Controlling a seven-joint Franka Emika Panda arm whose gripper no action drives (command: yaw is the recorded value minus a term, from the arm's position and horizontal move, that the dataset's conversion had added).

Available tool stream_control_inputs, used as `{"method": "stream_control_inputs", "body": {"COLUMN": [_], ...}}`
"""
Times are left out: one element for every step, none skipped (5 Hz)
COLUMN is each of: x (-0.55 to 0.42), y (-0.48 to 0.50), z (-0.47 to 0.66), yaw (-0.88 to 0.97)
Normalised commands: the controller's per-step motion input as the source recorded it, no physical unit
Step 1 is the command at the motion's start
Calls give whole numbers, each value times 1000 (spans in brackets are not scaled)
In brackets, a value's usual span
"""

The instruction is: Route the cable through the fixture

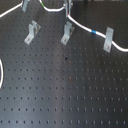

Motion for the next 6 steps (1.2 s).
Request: {"method": "stream_control_inputs", "body": {"x": [7, 2, -2, -6, -86, -262], "y": [-65, -69, -41, -44, 24, 153], "z": [177, 145, 184, 188, 106, 3], "yaw": [840, 846, 880, 868, 889, 600]}}
